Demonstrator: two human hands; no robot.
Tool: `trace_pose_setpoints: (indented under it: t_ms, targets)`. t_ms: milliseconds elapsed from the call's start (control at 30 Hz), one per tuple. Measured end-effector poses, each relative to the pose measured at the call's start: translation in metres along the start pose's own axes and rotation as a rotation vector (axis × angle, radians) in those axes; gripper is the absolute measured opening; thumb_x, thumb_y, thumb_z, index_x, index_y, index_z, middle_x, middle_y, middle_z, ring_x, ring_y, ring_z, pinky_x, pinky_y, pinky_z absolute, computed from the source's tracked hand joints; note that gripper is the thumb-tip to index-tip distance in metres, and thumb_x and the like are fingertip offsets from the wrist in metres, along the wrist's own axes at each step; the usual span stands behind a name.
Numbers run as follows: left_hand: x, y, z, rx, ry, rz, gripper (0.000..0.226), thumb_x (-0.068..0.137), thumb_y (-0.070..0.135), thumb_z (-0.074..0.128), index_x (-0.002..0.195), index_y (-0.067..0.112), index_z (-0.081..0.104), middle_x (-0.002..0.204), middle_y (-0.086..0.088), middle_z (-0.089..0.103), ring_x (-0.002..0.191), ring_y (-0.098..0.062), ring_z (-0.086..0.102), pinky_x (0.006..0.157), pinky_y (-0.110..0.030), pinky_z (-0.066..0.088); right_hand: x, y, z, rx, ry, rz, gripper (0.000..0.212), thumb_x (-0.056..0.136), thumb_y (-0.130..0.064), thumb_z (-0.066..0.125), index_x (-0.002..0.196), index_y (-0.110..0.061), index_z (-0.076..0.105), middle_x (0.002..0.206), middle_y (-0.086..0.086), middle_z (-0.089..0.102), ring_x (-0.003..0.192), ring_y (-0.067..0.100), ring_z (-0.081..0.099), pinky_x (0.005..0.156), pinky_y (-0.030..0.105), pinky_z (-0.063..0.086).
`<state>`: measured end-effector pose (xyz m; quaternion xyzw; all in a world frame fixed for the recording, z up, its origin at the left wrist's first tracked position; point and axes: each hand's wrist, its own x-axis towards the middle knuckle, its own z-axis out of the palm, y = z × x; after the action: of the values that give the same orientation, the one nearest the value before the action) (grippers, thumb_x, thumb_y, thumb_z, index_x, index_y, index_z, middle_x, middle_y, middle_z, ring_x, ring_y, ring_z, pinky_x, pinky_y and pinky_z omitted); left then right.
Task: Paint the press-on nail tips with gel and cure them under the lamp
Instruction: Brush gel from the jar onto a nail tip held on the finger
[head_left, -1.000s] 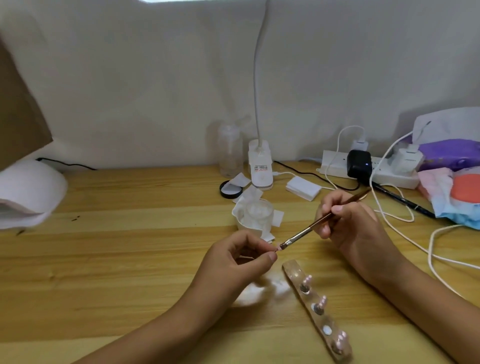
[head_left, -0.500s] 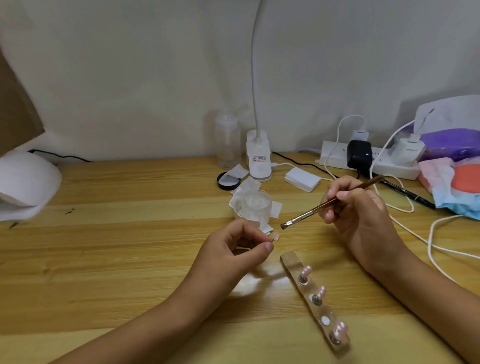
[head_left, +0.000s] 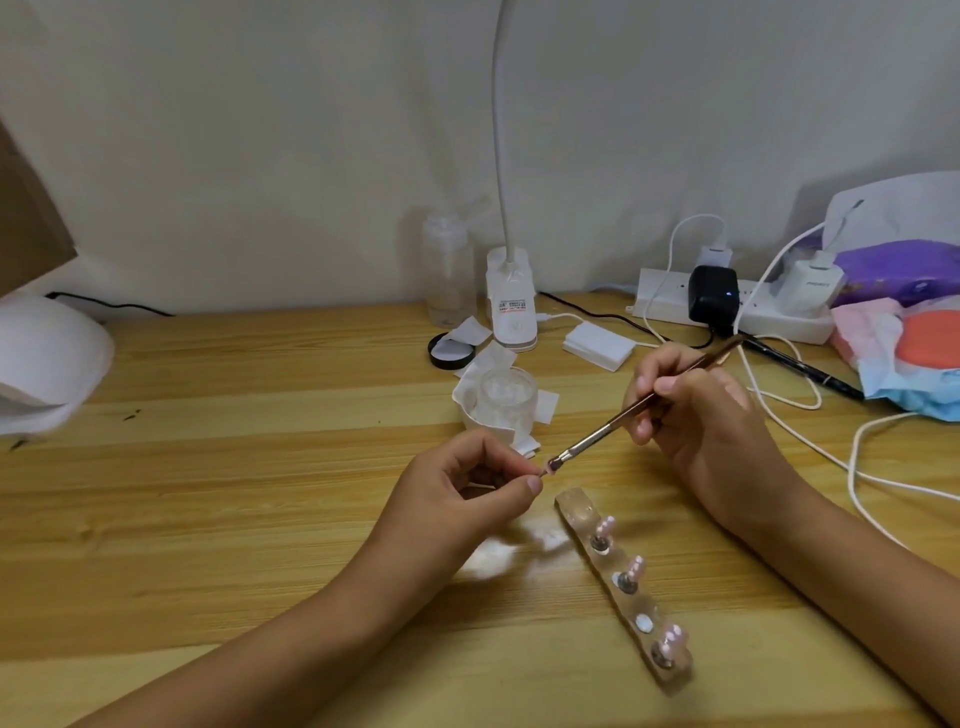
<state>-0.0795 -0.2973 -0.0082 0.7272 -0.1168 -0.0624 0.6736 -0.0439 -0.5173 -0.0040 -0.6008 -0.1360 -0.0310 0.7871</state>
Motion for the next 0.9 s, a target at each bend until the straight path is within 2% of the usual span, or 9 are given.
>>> trace_pose_setpoints:
  t_ms: [67,167,300,367,433,500,567,767,900]
  targets:
    - [0.0,0.0,-0.001,-0.011,-0.012,0.0,0.009,0.073,0.022,0.073,0.071,0.031,0.072,0.083,0.008,0.075,0.078,-0.003,0.066,0.067,-0.012,0.048,0.0,0.001,0.001,-0.044,-0.003,0.009,0.01,0.081,-0.012,0.047,0.079,-0.008,0.055,0.065,0.001,0.056,0.058,0.012,0.055,0.059,0.02,0.049]
    - [-0.002,0.002,-0.002,-0.092,-0.018,0.008,0.009,0.071,0.027,0.081,0.076,0.029,0.074,0.087,0.001,0.076,0.083,-0.008,0.07,0.072,-0.016,0.052,0.001,0.001,0.0,-0.078,0.07,-0.01,0.011,0.086,-0.011,0.047,0.08,-0.01,0.056,0.066,0.0,0.057,0.059,0.011,0.055,0.059,0.02,0.05]
    - [-0.013,0.006,0.002,-0.148,-0.036,0.104,0.013,0.073,0.032,0.081,0.083,0.027,0.074,0.088,-0.002,0.076,0.089,-0.015,0.073,0.074,-0.017,0.053,0.005,0.001,-0.003,-0.012,0.21,-0.026,0.027,0.096,0.0,0.039,0.079,-0.012,0.056,0.062,-0.004,0.057,0.058,0.009,0.055,0.057,0.019,0.048]
    - [-0.023,0.008,0.007,-0.025,-0.075,0.205,0.009,0.078,0.033,0.077,0.083,0.028,0.072,0.083,0.005,0.073,0.08,-0.011,0.069,0.069,-0.017,0.051,0.007,0.0,-0.004,0.042,0.251,-0.015,0.03,0.096,0.0,0.04,0.076,-0.013,0.057,0.061,-0.006,0.058,0.056,0.008,0.055,0.056,0.018,0.048]
    - [-0.029,0.007,0.011,0.212,-0.107,0.35,0.007,0.081,0.036,0.075,0.081,0.03,0.07,0.073,0.012,0.061,0.066,-0.005,0.055,0.061,-0.015,0.042,0.009,0.0,-0.005,0.095,0.277,0.007,0.03,0.095,-0.001,0.042,0.074,-0.013,0.059,0.061,-0.007,0.058,0.057,0.008,0.055,0.056,0.018,0.048]
    - [-0.032,0.005,0.014,0.436,-0.134,0.453,0.008,0.081,0.035,0.075,0.079,0.03,0.069,0.067,0.016,0.049,0.062,-0.003,0.046,0.059,-0.012,0.032,0.01,0.001,-0.006,0.133,0.293,0.025,0.03,0.095,-0.003,0.043,0.072,-0.013,0.06,0.062,-0.007,0.058,0.057,0.008,0.055,0.056,0.018,0.049]
    - [-0.032,0.002,0.017,0.575,-0.16,0.491,0.009,0.08,0.034,0.075,0.078,0.029,0.069,0.063,0.019,0.043,0.061,-0.001,0.043,0.057,-0.015,0.03,0.011,0.002,-0.007,0.159,0.3,0.04,0.029,0.094,-0.004,0.045,0.072,-0.013,0.061,0.061,-0.006,0.058,0.057,0.008,0.055,0.056,0.018,0.049]
    - [-0.032,-0.001,0.025,0.663,-0.177,0.497,0.01,0.08,0.039,0.072,0.078,0.031,0.069,0.056,0.019,0.036,0.059,0.002,0.041,0.053,-0.029,0.042,0.013,0.004,-0.008,0.188,0.305,0.062,0.036,0.093,-0.006,0.047,0.065,-0.018,0.066,0.058,-0.006,0.055,0.055,0.009,0.054,0.055,0.018,0.048]
    - [-0.03,-0.001,0.033,0.647,-0.173,0.509,0.012,0.081,0.042,0.069,0.079,0.031,0.074,0.057,0.015,0.039,0.06,0.007,0.042,0.054,-0.022,0.04,0.013,0.004,-0.008,0.185,0.291,0.063,0.04,0.092,-0.008,0.048,0.061,-0.022,0.069,0.06,-0.005,0.057,0.055,0.008,0.055,0.056,0.018,0.049]
